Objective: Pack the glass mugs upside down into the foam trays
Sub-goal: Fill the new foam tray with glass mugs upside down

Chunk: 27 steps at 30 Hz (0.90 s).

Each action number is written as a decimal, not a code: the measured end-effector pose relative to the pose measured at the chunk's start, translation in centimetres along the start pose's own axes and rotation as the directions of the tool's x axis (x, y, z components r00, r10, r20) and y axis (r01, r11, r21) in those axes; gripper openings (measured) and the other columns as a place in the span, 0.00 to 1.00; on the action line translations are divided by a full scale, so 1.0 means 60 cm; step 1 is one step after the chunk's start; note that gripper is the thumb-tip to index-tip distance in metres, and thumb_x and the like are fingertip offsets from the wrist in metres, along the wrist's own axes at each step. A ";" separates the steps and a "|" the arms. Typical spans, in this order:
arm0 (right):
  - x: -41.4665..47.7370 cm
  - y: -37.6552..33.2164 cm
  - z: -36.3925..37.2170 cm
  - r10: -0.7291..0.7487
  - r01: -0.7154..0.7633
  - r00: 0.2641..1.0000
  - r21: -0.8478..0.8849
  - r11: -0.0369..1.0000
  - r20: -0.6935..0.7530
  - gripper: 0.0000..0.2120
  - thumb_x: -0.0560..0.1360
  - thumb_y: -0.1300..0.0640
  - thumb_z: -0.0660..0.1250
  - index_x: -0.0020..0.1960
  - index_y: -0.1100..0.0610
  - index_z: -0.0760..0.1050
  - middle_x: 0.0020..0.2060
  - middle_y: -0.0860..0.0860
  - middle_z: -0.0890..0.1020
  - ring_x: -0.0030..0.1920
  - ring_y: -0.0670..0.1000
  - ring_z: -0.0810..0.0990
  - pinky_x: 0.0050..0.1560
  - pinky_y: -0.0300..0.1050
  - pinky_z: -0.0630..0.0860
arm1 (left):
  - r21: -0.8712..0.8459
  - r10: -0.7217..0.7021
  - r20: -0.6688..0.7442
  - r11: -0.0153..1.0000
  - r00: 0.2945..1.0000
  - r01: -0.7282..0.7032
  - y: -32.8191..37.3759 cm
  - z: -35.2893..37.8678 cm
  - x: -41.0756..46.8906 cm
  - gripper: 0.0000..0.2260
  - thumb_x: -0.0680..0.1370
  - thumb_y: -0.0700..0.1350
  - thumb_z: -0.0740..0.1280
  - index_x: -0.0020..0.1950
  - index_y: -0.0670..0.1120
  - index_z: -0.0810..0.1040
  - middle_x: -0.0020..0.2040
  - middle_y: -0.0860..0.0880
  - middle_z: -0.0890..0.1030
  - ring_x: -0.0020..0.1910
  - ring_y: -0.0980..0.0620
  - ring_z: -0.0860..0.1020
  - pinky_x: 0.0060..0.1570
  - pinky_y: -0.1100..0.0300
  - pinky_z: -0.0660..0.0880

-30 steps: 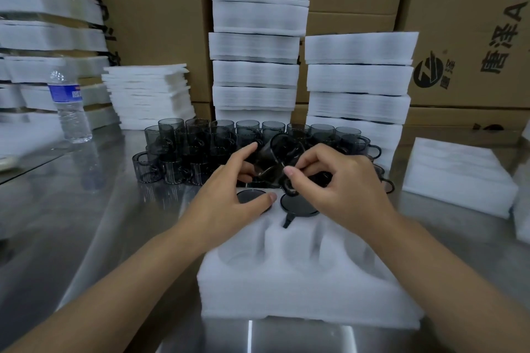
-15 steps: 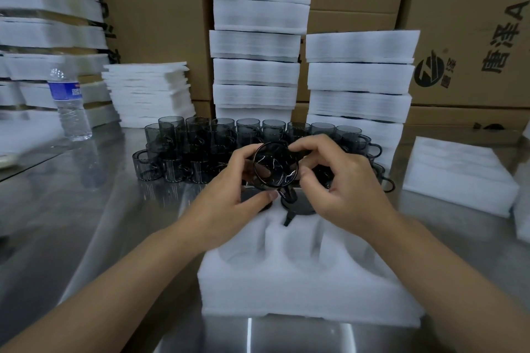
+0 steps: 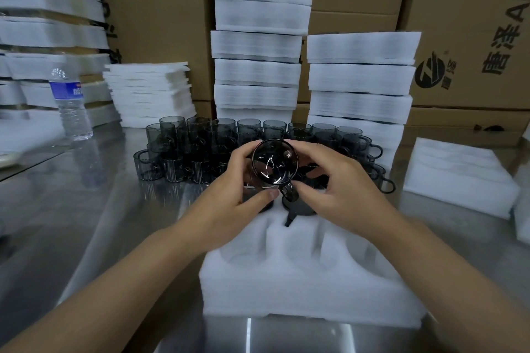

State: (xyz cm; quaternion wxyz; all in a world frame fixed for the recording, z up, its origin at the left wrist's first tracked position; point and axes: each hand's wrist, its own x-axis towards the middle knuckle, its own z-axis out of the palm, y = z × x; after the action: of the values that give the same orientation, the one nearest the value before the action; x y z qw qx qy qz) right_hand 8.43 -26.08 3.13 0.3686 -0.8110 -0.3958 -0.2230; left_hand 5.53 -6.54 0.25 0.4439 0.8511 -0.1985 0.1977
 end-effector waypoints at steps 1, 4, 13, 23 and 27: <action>0.000 0.000 -0.001 0.000 0.000 1.000 0.000 1.000 -0.001 0.27 0.72 0.64 0.70 0.68 0.49 0.71 0.58 0.41 0.78 0.57 0.39 0.75 0.56 0.29 0.71 | 0.003 -0.001 -0.015 1.000 1.000 0.001 0.000 0.000 0.000 0.29 0.76 0.48 0.68 0.70 0.61 0.56 0.55 0.66 0.76 0.50 0.66 0.78 0.50 0.68 0.73; 0.000 0.001 -0.002 0.009 -0.009 1.000 0.008 1.000 -0.007 0.26 0.71 0.63 0.71 0.67 0.49 0.72 0.57 0.41 0.79 0.56 0.39 0.76 0.54 0.30 0.71 | 0.064 0.043 -0.094 0.997 0.995 -0.037 0.003 0.000 0.000 0.26 0.73 0.53 0.69 0.63 0.68 0.58 0.59 0.64 0.74 0.54 0.65 0.75 0.52 0.66 0.71; 0.000 0.005 0.000 0.057 -0.057 0.998 -0.006 0.998 0.013 0.23 0.70 0.54 0.72 0.61 0.43 0.69 0.52 0.38 0.78 0.55 0.39 0.75 0.52 0.31 0.71 | 0.194 0.161 -0.156 0.972 0.975 -0.130 0.003 -0.004 0.000 0.28 0.72 0.49 0.72 0.63 0.68 0.62 0.63 0.66 0.64 0.64 0.62 0.67 0.60 0.67 0.65; 0.000 0.012 0.001 0.072 -0.070 0.997 -0.063 0.996 0.025 0.23 0.70 0.49 0.71 0.63 0.45 0.69 0.52 0.38 0.77 0.54 0.39 0.75 0.51 0.35 0.73 | 0.199 0.122 -0.137 0.976 0.983 -0.093 0.000 -0.005 0.002 0.27 0.72 0.52 0.70 0.68 0.61 0.66 0.60 0.66 0.65 0.63 0.61 0.66 0.61 0.61 0.67; 0.000 0.010 0.001 0.075 -0.073 0.997 -0.067 0.995 0.029 0.23 0.70 0.49 0.70 0.63 0.45 0.69 0.52 0.37 0.76 0.54 0.39 0.75 0.51 0.34 0.72 | 0.195 0.123 -0.130 0.976 0.984 -0.096 -0.001 -0.004 0.001 0.27 0.72 0.52 0.70 0.68 0.62 0.66 0.60 0.67 0.65 0.63 0.61 0.66 0.61 0.59 0.67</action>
State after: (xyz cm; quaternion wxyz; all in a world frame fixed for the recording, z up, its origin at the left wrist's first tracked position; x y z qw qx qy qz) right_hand 8.89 -26.30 2.84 0.3435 -0.8402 -0.3637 -0.2091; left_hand 5.60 -6.31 0.39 0.3631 0.8608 -0.1938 0.2995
